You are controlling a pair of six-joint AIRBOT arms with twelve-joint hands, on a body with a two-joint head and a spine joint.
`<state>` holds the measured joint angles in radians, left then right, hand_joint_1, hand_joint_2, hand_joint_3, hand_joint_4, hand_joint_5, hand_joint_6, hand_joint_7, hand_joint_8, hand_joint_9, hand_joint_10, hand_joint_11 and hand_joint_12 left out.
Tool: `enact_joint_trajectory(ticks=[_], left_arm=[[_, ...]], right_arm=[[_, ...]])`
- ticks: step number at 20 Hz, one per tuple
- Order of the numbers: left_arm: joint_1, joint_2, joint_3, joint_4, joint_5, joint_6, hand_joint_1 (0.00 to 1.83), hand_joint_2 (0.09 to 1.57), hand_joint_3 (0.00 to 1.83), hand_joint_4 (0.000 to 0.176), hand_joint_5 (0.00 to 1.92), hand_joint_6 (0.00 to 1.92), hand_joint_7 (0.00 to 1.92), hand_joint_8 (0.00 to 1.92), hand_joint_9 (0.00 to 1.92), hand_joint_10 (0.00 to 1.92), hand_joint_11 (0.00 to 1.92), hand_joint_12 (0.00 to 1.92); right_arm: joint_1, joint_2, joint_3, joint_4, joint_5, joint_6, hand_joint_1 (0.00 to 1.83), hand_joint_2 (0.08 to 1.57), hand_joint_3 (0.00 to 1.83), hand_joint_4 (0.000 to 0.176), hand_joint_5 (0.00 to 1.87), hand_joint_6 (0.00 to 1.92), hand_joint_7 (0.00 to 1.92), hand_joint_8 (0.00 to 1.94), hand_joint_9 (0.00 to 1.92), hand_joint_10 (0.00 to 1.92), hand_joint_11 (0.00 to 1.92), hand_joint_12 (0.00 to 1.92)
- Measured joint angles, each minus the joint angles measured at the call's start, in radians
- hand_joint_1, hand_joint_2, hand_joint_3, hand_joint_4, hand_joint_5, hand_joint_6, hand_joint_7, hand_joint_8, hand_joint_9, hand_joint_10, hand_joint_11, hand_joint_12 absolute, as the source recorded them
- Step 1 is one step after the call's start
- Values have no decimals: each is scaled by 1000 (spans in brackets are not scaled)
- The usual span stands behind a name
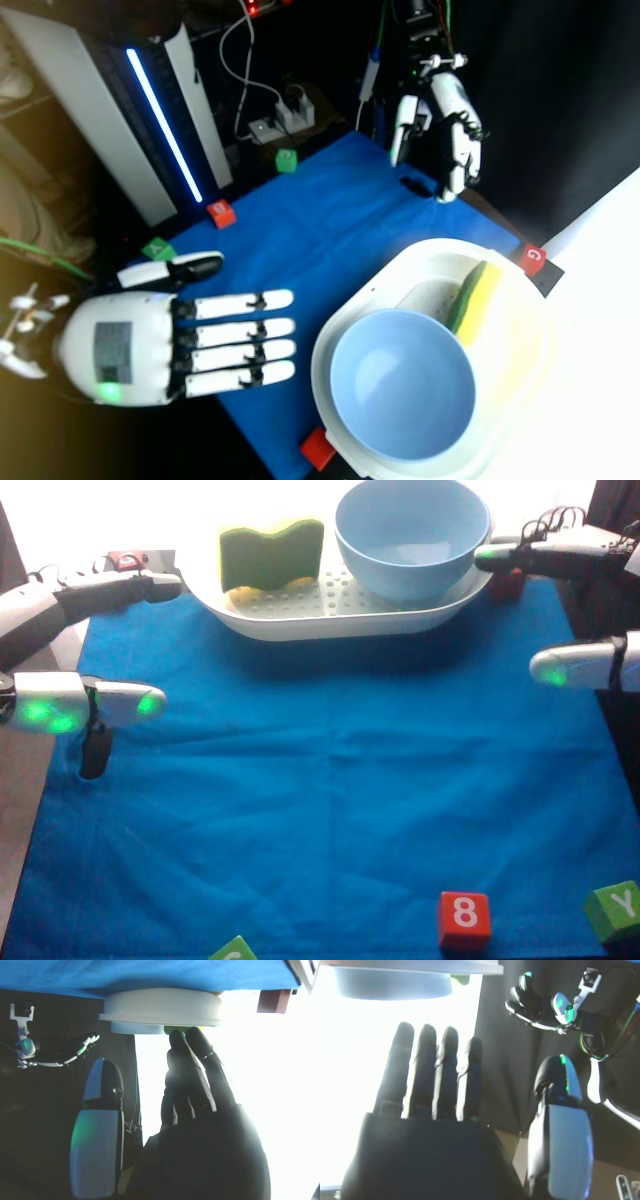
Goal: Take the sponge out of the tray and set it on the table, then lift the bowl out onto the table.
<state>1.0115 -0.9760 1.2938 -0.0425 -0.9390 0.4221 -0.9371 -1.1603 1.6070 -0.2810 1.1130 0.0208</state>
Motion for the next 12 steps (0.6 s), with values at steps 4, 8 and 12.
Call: enact_joint_trajectory(ticks=[4,8,12], left_arm=[[-9,-1,10,15,18,0,659,963,0,129,324,8,168,7,53,4,29,13],[-115,-21,63,57,29,8,775,955,0,126,175,0,109,0,3,1,0,0],[-276,-114,176,134,106,8,725,933,0,134,217,6,165,7,95,12,113,56]], right_arm=[[0,-6,7,-1,-19,0,574,1160,2,73,280,0,132,2,60,4,12,107],[0,-8,10,-2,-18,1,590,1165,2,97,282,2,127,3,61,2,12,107],[0,-17,14,-5,-21,1,574,1179,5,91,285,2,123,1,70,3,32,117]])
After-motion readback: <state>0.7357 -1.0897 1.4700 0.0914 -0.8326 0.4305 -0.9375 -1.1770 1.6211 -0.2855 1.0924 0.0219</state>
